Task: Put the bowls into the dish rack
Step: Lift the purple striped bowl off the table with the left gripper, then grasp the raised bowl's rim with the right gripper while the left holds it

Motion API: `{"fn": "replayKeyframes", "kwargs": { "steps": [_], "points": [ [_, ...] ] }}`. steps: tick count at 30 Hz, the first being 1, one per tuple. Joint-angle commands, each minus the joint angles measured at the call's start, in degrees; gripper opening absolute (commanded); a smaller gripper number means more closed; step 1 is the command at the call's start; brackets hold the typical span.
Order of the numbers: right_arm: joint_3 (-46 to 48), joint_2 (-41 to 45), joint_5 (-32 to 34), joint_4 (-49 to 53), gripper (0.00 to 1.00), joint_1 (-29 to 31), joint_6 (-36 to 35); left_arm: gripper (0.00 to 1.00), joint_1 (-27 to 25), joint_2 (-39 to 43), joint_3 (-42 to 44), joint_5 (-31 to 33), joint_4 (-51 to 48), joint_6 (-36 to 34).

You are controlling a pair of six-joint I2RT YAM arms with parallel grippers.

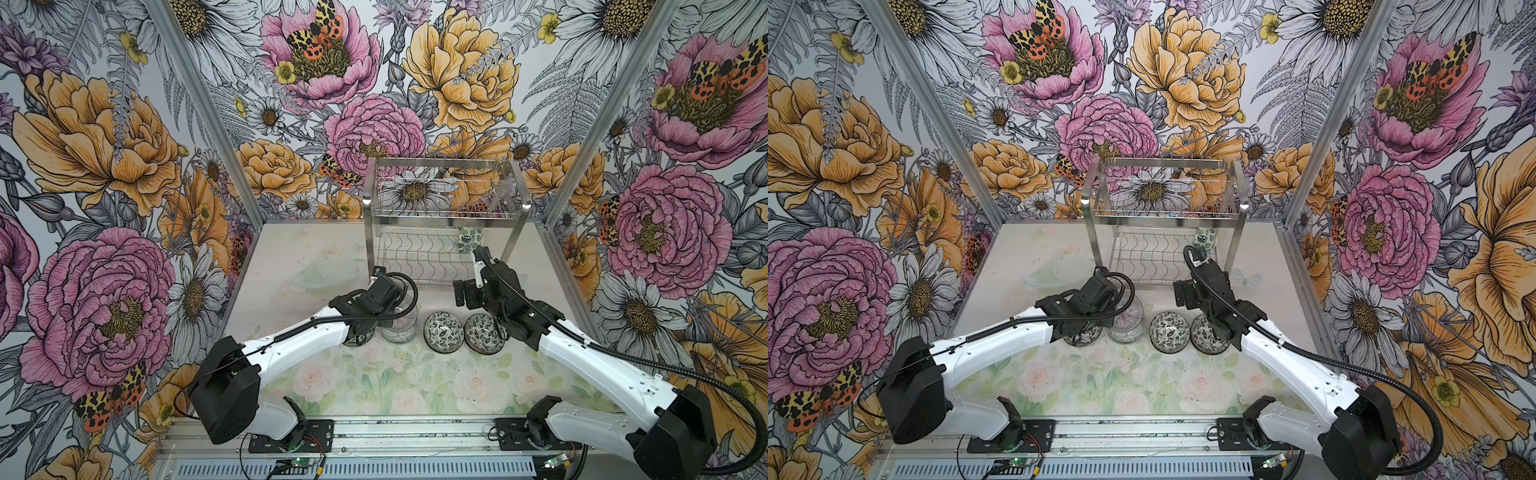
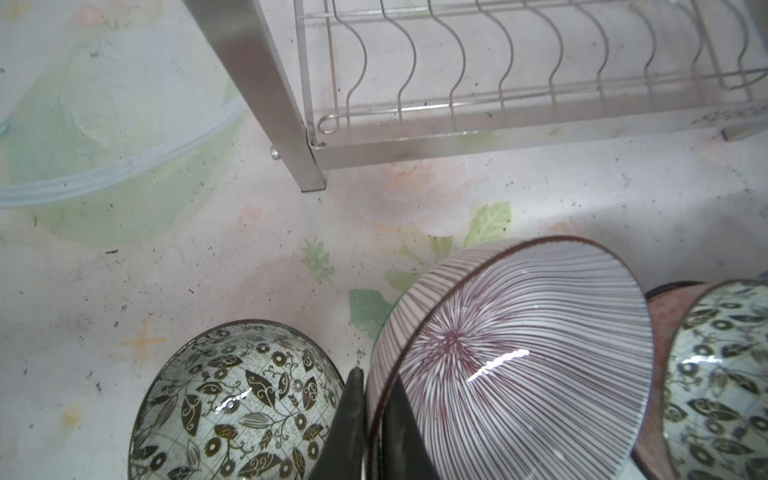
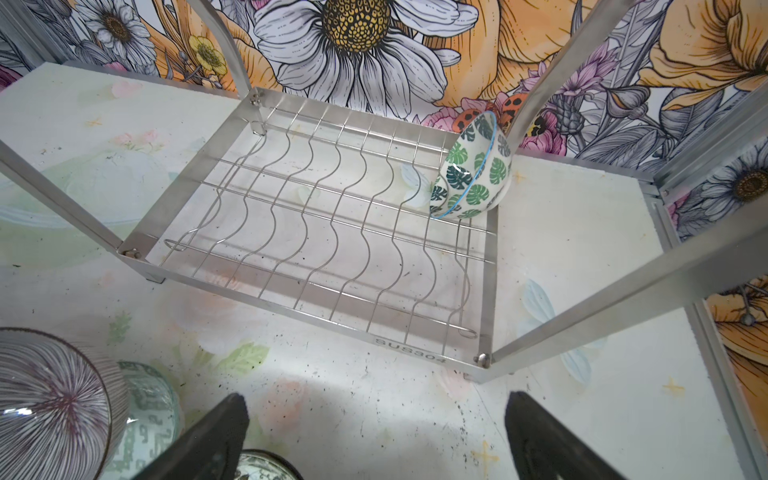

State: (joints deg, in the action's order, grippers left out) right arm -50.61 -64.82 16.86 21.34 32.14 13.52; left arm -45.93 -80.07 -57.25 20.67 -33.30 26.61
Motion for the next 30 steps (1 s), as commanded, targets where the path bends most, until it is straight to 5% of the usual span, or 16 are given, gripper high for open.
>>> {"fn": "replayKeyframes", "kwargs": {
  "steps": [1,8,18,30],
  "points": [
    [-3.69,2.29,-3.34,1.37,0.98,-0.23,0.71,0.00,0.33,3.80,-1.68,0.60,7.73,-0.14],
    [-6.27,4.26,-9.07,1.69,0.98,3.26,5.71,0.00,0.43,6.45,2.74,-3.83,22.90,4.18],
    [-6.81,-1.31,-4.66,-1.39,0.94,8.74,12.02,0.00,-0.07,2.34,-0.15,-6.12,33.34,5.03],
    [-5.56,-7.63,-1.86,-8.39,0.53,8.90,21.03,0.00,-0.96,1.06,-0.93,-6.08,36.25,4.85]
  ]
}}
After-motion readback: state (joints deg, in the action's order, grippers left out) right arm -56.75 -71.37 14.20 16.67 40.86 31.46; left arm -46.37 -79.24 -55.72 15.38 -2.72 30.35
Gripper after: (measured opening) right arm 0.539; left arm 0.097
